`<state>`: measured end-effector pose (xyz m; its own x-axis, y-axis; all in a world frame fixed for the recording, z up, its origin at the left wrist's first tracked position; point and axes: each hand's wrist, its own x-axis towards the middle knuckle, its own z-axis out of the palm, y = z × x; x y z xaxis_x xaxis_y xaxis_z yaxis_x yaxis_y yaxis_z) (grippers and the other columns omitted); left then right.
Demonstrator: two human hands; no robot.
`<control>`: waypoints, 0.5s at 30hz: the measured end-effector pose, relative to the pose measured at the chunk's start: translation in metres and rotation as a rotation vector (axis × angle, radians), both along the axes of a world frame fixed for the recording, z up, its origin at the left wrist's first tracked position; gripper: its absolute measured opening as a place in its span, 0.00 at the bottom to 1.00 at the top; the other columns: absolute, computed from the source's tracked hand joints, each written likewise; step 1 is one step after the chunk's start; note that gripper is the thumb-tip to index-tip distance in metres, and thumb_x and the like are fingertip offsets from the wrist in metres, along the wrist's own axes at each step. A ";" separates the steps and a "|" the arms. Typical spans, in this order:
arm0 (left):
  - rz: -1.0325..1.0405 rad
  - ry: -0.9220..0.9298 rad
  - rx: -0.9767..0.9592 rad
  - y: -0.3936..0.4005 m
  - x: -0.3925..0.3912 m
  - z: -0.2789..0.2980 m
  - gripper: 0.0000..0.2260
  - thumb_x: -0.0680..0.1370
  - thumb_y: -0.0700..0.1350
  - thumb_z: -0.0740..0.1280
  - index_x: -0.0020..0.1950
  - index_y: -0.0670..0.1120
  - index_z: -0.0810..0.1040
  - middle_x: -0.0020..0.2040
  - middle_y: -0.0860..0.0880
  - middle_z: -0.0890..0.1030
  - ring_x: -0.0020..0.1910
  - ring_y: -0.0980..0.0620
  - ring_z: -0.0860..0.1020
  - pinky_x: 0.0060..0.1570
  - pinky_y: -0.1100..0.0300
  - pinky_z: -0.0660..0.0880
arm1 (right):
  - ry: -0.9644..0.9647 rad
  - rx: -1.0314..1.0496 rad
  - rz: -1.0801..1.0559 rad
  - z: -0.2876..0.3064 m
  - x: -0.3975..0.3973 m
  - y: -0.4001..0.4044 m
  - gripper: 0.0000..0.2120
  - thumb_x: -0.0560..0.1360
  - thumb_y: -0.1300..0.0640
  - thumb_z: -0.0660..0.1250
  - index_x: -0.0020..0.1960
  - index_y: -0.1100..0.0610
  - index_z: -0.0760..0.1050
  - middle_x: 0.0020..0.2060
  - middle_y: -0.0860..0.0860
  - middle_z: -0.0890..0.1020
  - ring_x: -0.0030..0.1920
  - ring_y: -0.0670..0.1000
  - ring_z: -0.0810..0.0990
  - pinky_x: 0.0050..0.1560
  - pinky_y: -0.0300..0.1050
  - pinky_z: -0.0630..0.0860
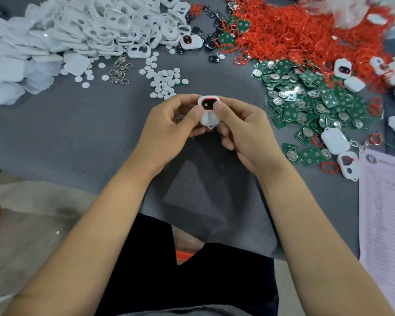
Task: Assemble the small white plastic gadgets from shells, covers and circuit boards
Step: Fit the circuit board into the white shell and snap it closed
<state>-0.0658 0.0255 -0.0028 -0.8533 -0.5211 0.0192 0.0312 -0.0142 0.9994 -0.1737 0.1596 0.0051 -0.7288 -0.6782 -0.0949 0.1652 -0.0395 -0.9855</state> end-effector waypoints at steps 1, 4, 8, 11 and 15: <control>0.004 -0.007 0.022 0.000 0.000 0.001 0.08 0.84 0.42 0.68 0.62 0.47 0.83 0.54 0.46 0.86 0.53 0.51 0.86 0.51 0.58 0.83 | 0.031 0.011 0.015 0.000 0.000 0.000 0.11 0.84 0.60 0.65 0.63 0.62 0.82 0.36 0.57 0.74 0.32 0.45 0.67 0.25 0.38 0.64; 0.033 -0.032 -0.006 0.002 -0.003 0.005 0.06 0.82 0.45 0.70 0.59 0.50 0.83 0.54 0.48 0.86 0.54 0.51 0.86 0.48 0.57 0.84 | 0.068 0.017 0.006 -0.002 0.001 -0.001 0.10 0.84 0.60 0.65 0.62 0.61 0.82 0.39 0.57 0.77 0.32 0.46 0.69 0.24 0.38 0.64; 0.116 -0.034 -0.115 0.008 -0.005 0.004 0.05 0.82 0.44 0.71 0.57 0.49 0.84 0.51 0.53 0.85 0.51 0.54 0.86 0.42 0.57 0.85 | 0.129 0.042 -0.057 -0.002 0.005 -0.003 0.08 0.82 0.61 0.67 0.58 0.60 0.83 0.37 0.51 0.82 0.31 0.47 0.72 0.23 0.40 0.67; 0.160 -0.042 -0.246 0.011 -0.004 -0.001 0.05 0.82 0.44 0.70 0.57 0.46 0.83 0.50 0.52 0.86 0.49 0.54 0.86 0.43 0.55 0.85 | 0.223 0.106 -0.072 -0.004 0.007 -0.004 0.07 0.82 0.61 0.67 0.55 0.59 0.83 0.34 0.46 0.81 0.29 0.45 0.74 0.24 0.42 0.71; 0.198 -0.093 -0.427 0.013 -0.006 -0.004 0.08 0.84 0.44 0.68 0.59 0.43 0.83 0.50 0.51 0.86 0.48 0.56 0.85 0.47 0.52 0.84 | 0.271 0.187 -0.103 -0.006 0.008 -0.009 0.07 0.82 0.61 0.67 0.55 0.62 0.83 0.40 0.52 0.85 0.33 0.49 0.83 0.29 0.43 0.79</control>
